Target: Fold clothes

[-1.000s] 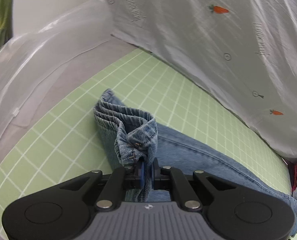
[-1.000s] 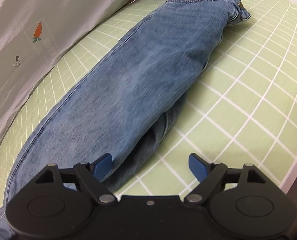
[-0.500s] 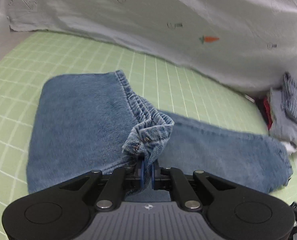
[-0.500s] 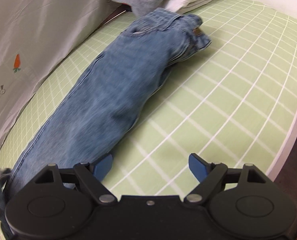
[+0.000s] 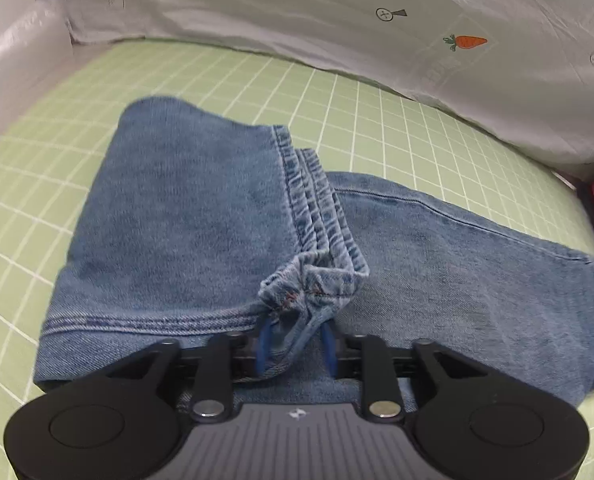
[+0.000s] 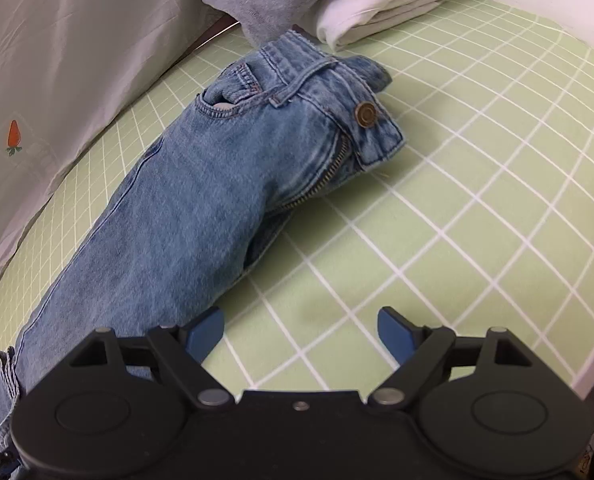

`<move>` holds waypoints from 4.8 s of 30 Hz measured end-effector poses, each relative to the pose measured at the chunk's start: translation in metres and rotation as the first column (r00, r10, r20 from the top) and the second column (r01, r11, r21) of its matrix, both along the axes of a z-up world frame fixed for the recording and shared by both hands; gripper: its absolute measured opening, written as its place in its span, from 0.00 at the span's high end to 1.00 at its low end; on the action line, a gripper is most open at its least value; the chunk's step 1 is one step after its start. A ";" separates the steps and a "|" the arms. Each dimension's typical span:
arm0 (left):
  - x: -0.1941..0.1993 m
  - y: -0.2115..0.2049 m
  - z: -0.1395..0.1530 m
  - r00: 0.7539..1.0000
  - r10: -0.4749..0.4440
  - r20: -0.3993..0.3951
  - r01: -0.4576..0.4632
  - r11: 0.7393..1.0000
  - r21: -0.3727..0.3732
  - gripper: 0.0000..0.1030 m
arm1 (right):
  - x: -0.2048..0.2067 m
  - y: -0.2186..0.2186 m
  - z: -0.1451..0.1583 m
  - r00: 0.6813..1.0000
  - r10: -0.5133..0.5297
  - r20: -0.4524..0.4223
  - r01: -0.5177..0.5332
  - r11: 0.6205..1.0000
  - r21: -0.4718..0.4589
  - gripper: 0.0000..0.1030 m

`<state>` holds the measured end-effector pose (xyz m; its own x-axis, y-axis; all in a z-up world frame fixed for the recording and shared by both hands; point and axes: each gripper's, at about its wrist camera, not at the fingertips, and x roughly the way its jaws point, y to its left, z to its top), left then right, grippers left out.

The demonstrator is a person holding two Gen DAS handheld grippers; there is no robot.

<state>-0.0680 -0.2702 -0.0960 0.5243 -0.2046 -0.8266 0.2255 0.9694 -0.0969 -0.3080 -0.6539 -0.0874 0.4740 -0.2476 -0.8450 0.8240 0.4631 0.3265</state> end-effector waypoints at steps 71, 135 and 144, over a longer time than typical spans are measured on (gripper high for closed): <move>0.017 -0.007 -0.027 0.993 0.103 -0.063 -0.093 0.985 0.144 0.00 | 0.035 -0.100 -0.015 0.969 -0.150 0.198 0.146 0.989 0.032 0.49; 0.034 0.080 0.034 0.999 -0.040 -0.032 0.042 0.998 0.053 0.00 | 0.075 0.103 0.030 0.987 0.150 -0.053 -0.159 0.927 -0.340 0.19; 0.024 0.088 0.030 0.998 0.048 -0.038 -0.045 0.996 0.079 0.00 | 0.093 0.054 0.018 0.974 0.221 0.044 -0.203 0.944 -0.259 0.52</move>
<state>-0.0442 -0.1824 -0.0658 0.4984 -0.1153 -0.8593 0.1777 0.9837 -0.0289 -0.2148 -0.6003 -0.0696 0.5957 -0.3349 -0.7300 0.6766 0.6991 0.2314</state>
